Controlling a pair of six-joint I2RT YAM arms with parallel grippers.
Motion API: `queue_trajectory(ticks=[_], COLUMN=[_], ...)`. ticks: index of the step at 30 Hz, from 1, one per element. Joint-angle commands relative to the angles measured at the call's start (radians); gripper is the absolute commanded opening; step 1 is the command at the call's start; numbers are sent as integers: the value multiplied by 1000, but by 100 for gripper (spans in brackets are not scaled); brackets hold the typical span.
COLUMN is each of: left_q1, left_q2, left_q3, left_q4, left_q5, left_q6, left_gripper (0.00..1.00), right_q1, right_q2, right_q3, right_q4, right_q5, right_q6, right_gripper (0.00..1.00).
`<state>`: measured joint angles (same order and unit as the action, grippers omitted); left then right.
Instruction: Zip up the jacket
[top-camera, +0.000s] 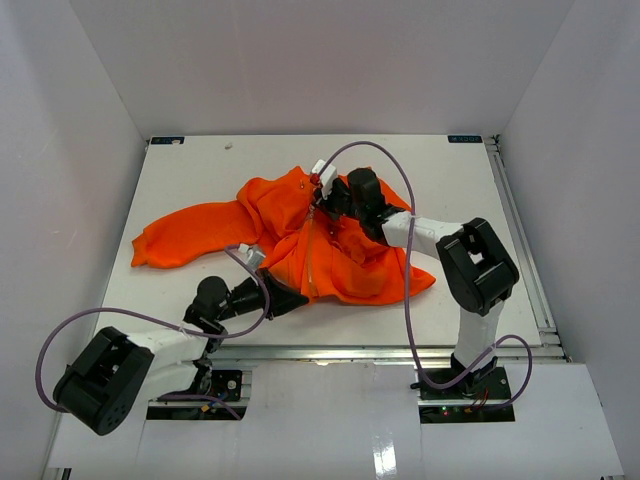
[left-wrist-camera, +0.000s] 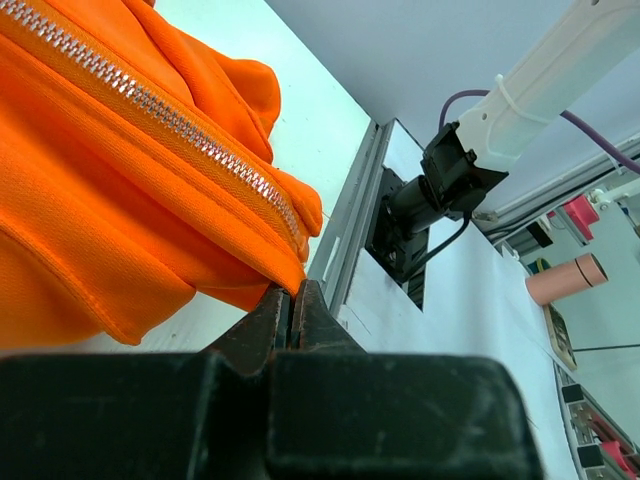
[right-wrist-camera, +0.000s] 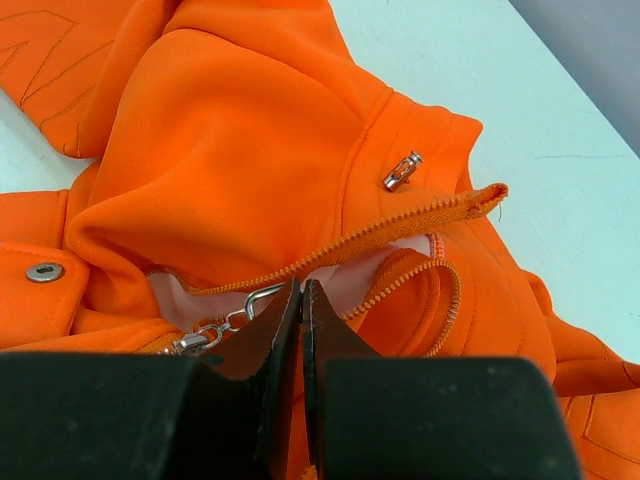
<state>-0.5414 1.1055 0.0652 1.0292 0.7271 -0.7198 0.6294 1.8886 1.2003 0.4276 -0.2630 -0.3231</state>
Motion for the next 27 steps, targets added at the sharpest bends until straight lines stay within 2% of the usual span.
queue_trajectory(ticks=[1,12,17,27], left_q1=[-41,-49,-52,-58], left_q2=[-80,-191,-191,-163], left_q3=[-69,-91,-85,-95], left_q4=[-48,-199,-228,-224], left_q5=[100,69,46,30], left_q6=[8,59,79,97], left_gripper=[0,0,0,0], right_q1=[-76,-169,-212,-300], right_q2=[32,101,153,324], right_q3=[99,276,359,626], right_q4=[150,137,137,132], right_q5=[103,105,76,27], right_q6=[-17,-27,-14,37], right_gripper=[8,8,8,8])
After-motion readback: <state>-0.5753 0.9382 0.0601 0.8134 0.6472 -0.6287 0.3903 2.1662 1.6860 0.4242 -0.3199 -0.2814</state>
